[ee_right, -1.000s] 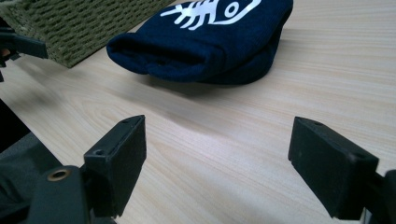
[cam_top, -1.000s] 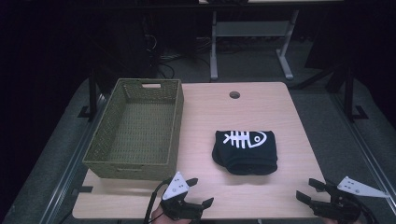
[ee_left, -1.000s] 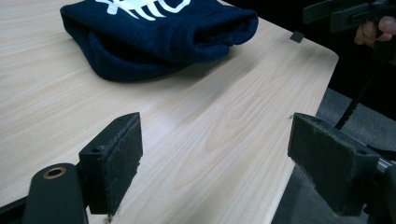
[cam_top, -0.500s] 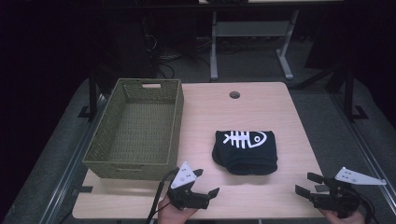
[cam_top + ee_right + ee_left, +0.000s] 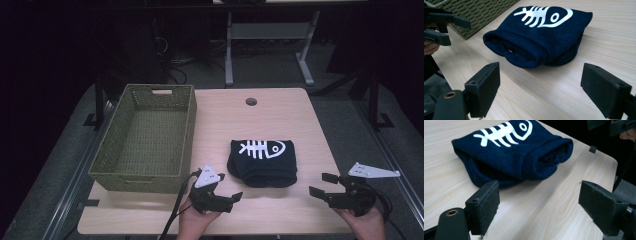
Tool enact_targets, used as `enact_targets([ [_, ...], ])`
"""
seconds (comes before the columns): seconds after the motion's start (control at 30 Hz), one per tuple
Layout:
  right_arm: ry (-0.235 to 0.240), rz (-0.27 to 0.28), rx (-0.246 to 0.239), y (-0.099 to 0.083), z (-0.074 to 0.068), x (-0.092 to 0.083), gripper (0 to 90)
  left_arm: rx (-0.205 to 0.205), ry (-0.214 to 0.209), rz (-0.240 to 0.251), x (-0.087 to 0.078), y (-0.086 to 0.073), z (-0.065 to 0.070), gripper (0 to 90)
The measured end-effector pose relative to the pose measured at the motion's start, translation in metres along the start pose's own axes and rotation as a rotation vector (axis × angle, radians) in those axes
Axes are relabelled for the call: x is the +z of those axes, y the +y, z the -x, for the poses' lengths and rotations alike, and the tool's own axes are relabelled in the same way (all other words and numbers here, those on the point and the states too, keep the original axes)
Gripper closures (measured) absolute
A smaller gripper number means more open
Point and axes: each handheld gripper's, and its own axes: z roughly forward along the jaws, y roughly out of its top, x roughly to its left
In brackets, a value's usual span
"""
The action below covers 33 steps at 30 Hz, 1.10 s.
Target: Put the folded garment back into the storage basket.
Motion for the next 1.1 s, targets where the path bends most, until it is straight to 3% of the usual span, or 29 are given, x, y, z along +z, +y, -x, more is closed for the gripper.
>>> enact_targets([
  [0.33, 0.010, -0.038, -0.013, 0.017, 0.003, 0.013, 15.5, -0.012, 0.007, -0.006, 0.017, 0.017, -0.005, 16.7],
  [0.63, 0.013, -0.050, -0.006, 0.026, 0.009, 0.021, 15.6, -0.064, 0.014, 0.005, 0.029, 0.021, -0.016, 16.9],
  [0.9, 0.001, -0.081, 0.009, 0.041, 0.024, 0.035, 15.8, -0.065, 0.072, -0.006, 0.047, 0.031, -0.023, 17.0],
  [1.1, -0.010, -0.114, 0.022, 0.050, 0.030, 0.051, 15.9, -0.102, 0.113, -0.015, 0.060, 0.037, -0.032, 17.3],
])
